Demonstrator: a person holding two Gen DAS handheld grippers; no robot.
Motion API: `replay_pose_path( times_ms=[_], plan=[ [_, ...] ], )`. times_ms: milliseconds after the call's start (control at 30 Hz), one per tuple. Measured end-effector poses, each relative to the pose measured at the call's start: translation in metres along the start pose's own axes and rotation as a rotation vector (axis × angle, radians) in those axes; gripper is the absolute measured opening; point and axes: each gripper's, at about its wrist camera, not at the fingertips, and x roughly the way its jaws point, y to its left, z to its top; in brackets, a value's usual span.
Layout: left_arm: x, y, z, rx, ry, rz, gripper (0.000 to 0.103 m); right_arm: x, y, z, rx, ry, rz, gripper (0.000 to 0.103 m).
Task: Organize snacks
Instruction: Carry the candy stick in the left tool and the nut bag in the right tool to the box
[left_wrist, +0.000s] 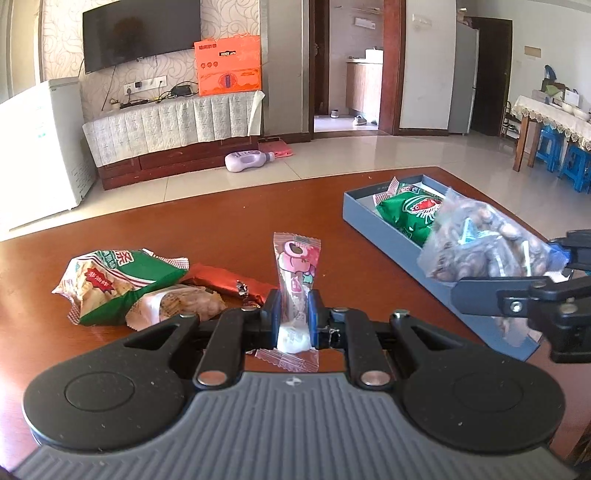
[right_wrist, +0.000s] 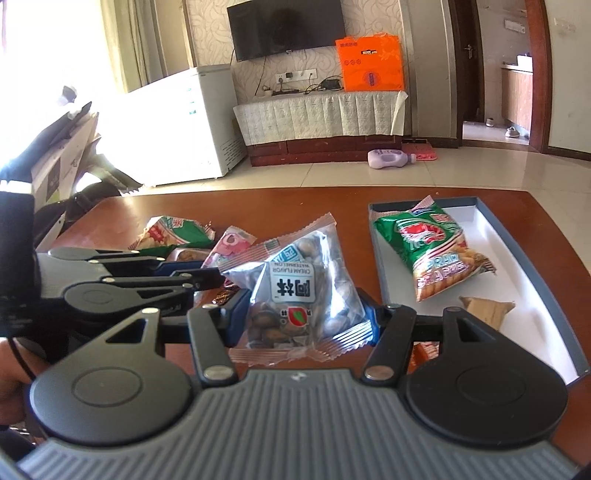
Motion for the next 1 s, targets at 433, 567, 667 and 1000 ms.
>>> replay_pose_path(
  times_ms=[433, 567, 667, 1000],
  plan=[
    [0.008, -0.038, 0.015, 0.028, -0.025, -0.036, 0.018, -0.019, -0.024, -0.003, 0.01, -0.021, -0.041, 0.062],
    [0.011, -0.049, 0.018, 0.034, -0.029, -0.049, 0.018, -0.026, -0.033, -0.006, 0.017, -0.027, -0.055, 0.062],
    [0.013, -0.057, 0.019, 0.038, -0.031, -0.058, 0.018, -0.03, -0.04, -0.007, 0.027, -0.033, -0.067, 0.062],
    [0.021, -0.086, 0.025, 0.059, -0.042, -0.101, 0.018, -0.039, -0.054, -0.012, 0.048, -0.038, -0.096, 0.062]
  ],
)
